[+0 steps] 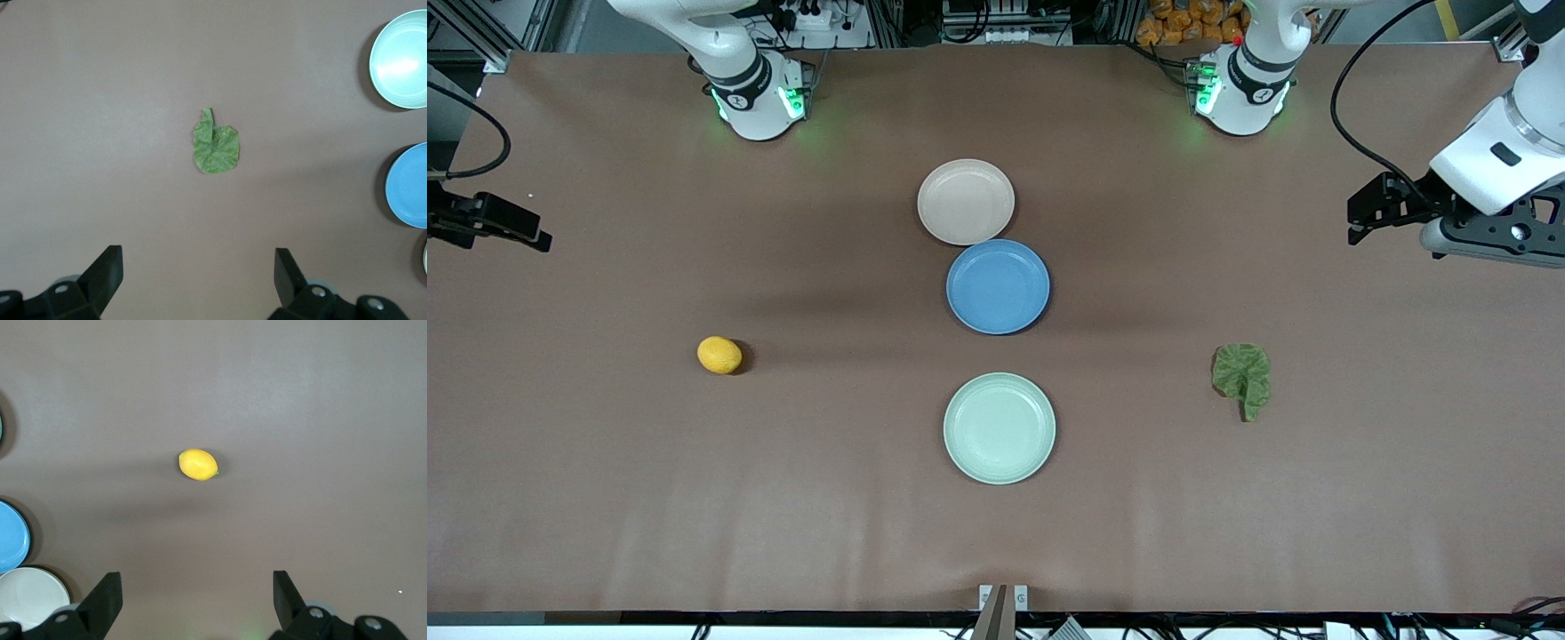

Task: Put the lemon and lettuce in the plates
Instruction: 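Reach the right gripper to the lemon while the left gripper reaches the lettuce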

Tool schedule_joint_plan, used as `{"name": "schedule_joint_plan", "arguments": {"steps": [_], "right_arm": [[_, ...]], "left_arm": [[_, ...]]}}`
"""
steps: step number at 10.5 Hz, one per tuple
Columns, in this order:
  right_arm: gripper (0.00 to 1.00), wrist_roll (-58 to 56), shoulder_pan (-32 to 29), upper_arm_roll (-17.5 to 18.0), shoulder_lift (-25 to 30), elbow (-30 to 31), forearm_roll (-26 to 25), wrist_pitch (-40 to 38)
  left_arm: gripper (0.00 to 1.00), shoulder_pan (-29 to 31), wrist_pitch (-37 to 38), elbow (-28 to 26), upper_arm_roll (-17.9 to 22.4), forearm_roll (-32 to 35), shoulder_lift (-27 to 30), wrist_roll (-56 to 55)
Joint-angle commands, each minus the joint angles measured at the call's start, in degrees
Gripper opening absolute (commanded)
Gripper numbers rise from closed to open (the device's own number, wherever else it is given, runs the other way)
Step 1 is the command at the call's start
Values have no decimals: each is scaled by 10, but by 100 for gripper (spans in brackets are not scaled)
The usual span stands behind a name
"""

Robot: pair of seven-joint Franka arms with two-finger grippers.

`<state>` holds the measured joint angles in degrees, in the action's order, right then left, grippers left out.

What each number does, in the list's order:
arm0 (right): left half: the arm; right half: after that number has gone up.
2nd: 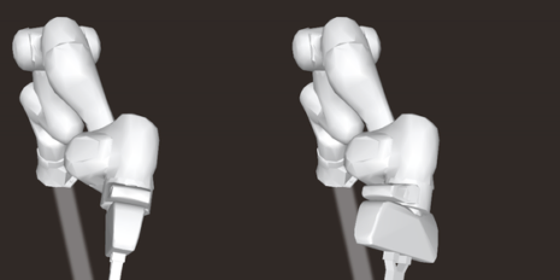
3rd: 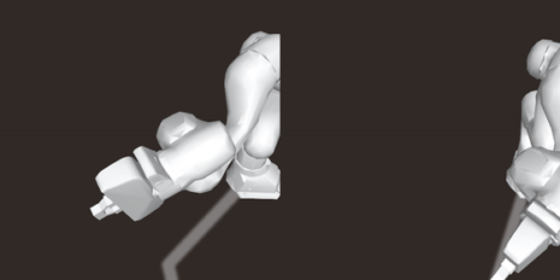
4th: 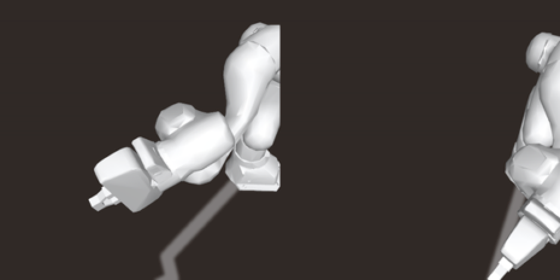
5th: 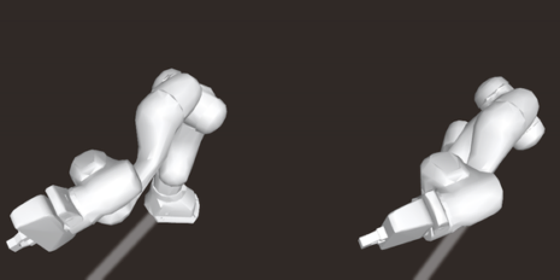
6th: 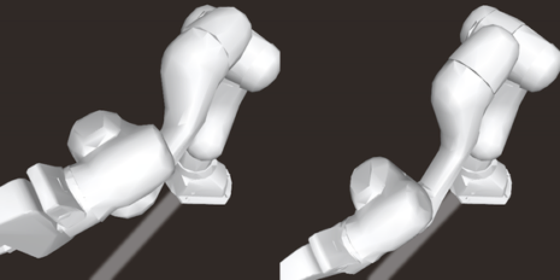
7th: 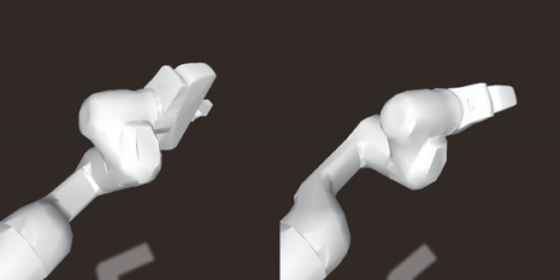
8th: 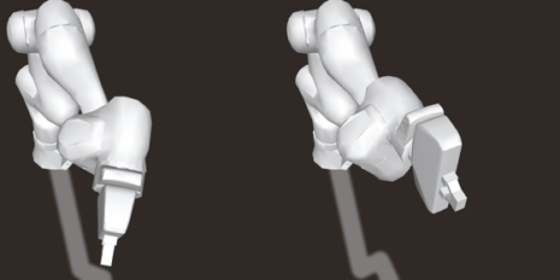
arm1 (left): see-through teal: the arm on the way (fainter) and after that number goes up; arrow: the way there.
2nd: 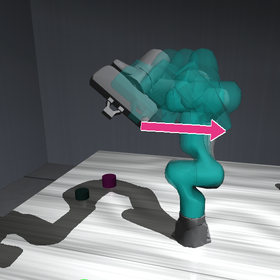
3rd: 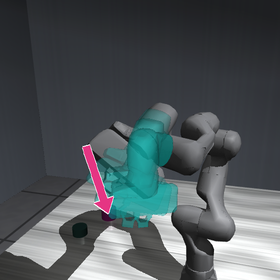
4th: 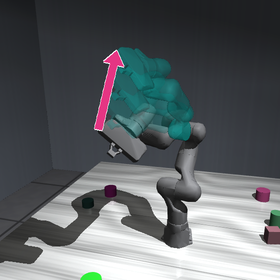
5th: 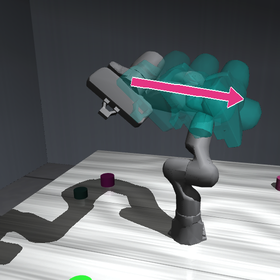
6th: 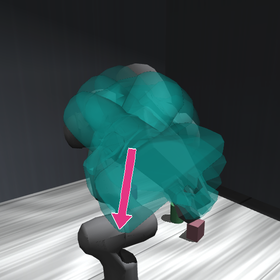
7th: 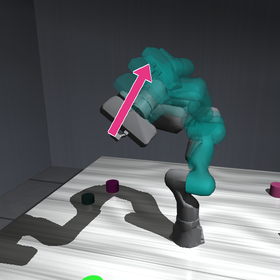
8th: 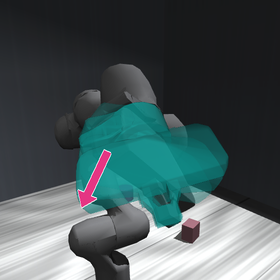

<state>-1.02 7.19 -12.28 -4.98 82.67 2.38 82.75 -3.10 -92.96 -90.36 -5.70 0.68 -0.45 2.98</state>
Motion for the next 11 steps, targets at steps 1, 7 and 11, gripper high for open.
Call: {"name": "schedule_joint_plan", "arguments": {"steps": [1, 7, 11], "right_arm": [[100, 8, -3, 4, 14, 16, -5, 5], [100, 8, -2, 5, 11, 41, -5, 30], [100, 5, 2, 7, -18, 143, -2, 157]], "left_arm": [[100, -2, 14, 17, 2, -10, -8, -3], [100, -11, 14, 17, 2, -9, -54, -16], [100, -8, -28, 1, -3, -2, -110, -35]]}}
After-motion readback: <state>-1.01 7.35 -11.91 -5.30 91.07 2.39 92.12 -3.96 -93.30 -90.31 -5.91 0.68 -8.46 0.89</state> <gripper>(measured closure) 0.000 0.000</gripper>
